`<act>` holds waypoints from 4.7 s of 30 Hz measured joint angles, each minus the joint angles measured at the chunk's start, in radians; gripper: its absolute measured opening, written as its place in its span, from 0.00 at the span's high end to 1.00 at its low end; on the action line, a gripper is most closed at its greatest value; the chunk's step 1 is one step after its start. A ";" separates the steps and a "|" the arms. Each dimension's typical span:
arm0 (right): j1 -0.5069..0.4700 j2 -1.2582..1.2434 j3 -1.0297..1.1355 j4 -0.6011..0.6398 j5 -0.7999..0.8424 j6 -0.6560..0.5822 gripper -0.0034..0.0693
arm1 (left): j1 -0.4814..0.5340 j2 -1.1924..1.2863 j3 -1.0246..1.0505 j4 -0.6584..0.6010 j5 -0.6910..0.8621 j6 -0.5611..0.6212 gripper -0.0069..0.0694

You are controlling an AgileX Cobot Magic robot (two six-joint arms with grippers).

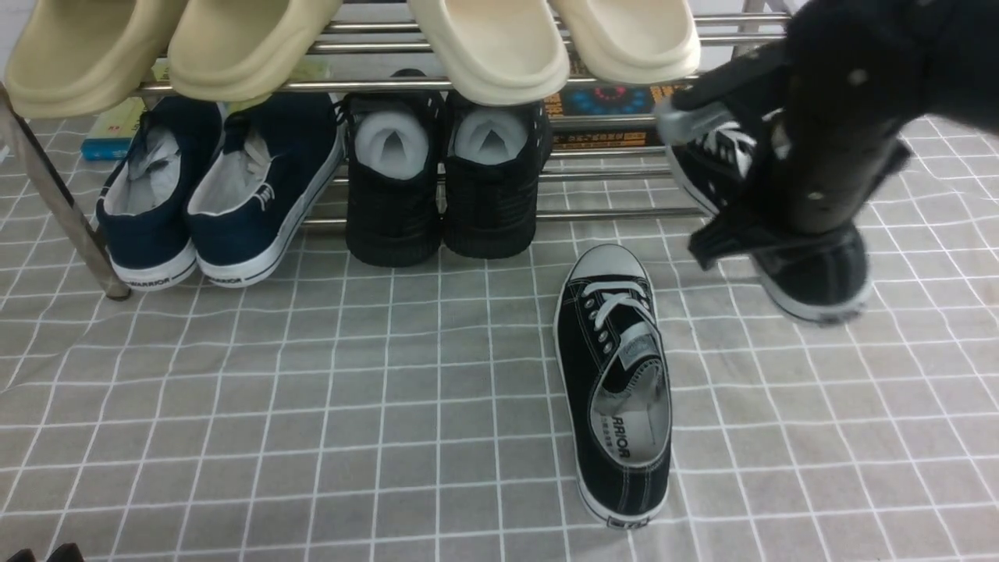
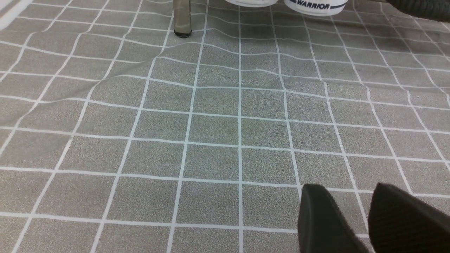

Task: Take the shoes off the shelf with your hand from the grey coffee tablecloth.

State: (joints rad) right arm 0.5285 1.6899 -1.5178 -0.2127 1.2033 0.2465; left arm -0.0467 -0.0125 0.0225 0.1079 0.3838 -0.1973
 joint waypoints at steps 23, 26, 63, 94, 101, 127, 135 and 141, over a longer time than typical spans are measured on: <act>0.000 0.021 0.302 0.199 -0.324 -0.001 0.94 | 0.000 0.000 0.000 0.000 0.000 0.000 0.59; 0.000 0.038 0.302 0.229 -0.319 -0.023 0.91 | 0.000 0.000 0.000 0.000 0.000 0.000 0.59; 0.000 -1.004 0.954 0.306 -0.767 -0.121 0.97 | 0.000 0.000 0.000 0.000 0.000 0.000 0.59; -0.162 -1.247 1.192 0.302 -0.843 -0.168 0.95 | 0.000 0.000 0.000 0.000 0.000 0.000 0.59; -0.426 -1.582 1.437 0.245 -0.831 -0.170 0.95 | 0.000 0.000 0.000 0.000 0.000 0.000 0.59; -0.479 -1.700 1.532 0.244 -0.815 -0.169 0.92 | 0.000 0.000 0.000 0.003 0.000 0.000 0.59; -0.479 -1.700 1.532 0.244 -0.815 -0.169 0.91 | 0.000 0.000 0.000 0.003 0.000 0.000 0.59; -0.479 -1.700 1.532 0.244 -0.815 -0.169 0.90 | 0.000 0.000 0.000 0.003 0.000 0.000 0.59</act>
State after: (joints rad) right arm 0.0496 -0.0102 0.0145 0.0316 0.3887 0.0771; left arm -0.0467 -0.0125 0.0225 0.1104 0.3838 -0.1973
